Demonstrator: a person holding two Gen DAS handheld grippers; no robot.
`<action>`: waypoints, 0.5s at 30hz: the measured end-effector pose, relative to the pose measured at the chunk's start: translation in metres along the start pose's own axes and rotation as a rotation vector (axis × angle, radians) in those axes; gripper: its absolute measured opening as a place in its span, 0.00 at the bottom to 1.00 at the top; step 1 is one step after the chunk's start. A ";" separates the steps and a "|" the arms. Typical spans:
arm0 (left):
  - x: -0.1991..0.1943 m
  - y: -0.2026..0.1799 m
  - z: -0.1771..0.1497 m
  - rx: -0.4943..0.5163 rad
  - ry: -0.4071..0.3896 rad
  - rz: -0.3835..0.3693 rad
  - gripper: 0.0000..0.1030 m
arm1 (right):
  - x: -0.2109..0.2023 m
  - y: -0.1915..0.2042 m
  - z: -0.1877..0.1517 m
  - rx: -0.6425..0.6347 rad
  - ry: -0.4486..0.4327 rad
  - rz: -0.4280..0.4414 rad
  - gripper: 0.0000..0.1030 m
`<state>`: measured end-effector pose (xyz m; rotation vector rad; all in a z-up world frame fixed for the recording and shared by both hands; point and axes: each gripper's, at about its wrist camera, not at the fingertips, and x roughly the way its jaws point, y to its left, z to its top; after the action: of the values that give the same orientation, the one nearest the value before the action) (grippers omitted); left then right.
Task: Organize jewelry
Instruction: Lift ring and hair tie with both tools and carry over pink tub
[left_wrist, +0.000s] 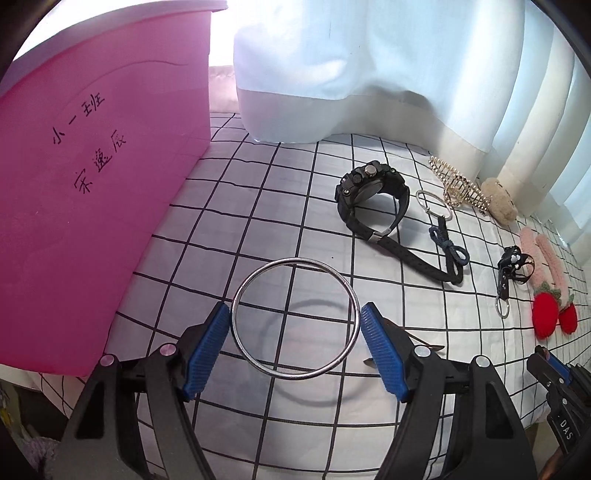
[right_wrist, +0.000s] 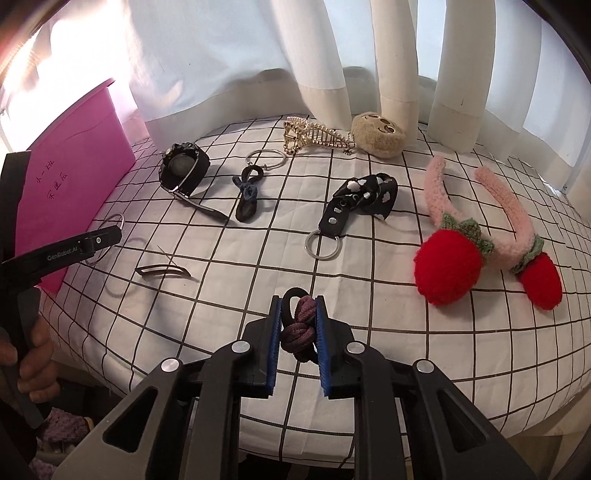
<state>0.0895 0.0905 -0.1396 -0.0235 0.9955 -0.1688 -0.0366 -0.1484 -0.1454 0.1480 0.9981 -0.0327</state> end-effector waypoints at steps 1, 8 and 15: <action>-0.005 -0.002 0.001 -0.010 -0.008 0.000 0.69 | -0.003 -0.001 0.004 -0.005 -0.004 0.009 0.17; -0.055 -0.016 0.012 -0.084 -0.079 0.026 0.69 | -0.032 -0.005 0.041 -0.087 -0.062 0.091 0.17; -0.116 -0.032 0.028 -0.166 -0.175 0.082 0.69 | -0.061 0.002 0.091 -0.195 -0.136 0.225 0.17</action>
<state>0.0469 0.0756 -0.0242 -0.1464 0.8323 -0.0086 0.0065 -0.1617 -0.0457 0.0773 0.8386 0.2565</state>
